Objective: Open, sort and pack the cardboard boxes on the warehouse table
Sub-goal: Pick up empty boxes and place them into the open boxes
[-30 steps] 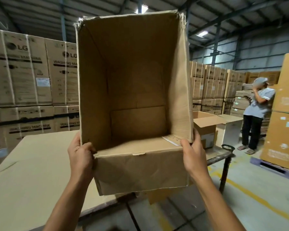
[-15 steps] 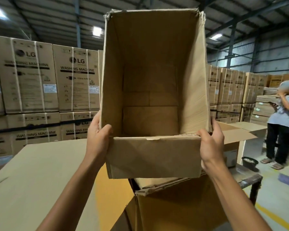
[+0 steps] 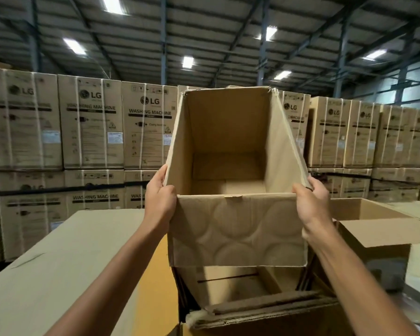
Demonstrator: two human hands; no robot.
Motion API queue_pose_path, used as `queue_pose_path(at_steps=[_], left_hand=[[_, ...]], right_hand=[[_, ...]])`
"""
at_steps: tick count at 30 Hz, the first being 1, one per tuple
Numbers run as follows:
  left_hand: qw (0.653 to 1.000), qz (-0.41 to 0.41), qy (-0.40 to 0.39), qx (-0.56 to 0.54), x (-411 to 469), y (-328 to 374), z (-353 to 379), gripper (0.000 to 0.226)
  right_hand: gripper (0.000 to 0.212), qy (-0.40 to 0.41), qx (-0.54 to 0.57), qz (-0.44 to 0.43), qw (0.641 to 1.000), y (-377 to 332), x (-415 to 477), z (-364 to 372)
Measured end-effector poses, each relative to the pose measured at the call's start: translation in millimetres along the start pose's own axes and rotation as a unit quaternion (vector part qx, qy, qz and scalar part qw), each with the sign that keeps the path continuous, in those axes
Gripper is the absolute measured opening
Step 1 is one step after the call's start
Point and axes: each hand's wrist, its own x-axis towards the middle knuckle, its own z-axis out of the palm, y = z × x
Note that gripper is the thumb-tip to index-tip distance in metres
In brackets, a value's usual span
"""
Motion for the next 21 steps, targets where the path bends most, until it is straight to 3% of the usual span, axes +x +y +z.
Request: queue_pose_path(at_steps=[5,9,12,17,21], left_hand=[[0.998,-0.021,0.025,0.047,16,-22,39,0.068],[0.993,-0.037,0.066,0.088,21,-46,65,0.064],[0.983,-0.024,0.067,0.171,19,-72,80,0.048],[0.933,-0.085,0.012,0.348,-2,-135,93,0.04],[0.893,-0.084,-0.01,0.442,-24,-162,93,0.037]], right_hand=[[0.081,-0.059,-0.054,0.028,0.996,20,61,-13],[0.047,-0.115,-0.16,0.015,0.98,29,85,-23],[0.042,-0.127,-0.276,-0.031,0.952,60,100,-20],[0.038,-0.183,-0.37,-0.068,0.908,124,117,-7],[0.03,-0.241,-0.41,-0.062,0.877,161,124,-1]])
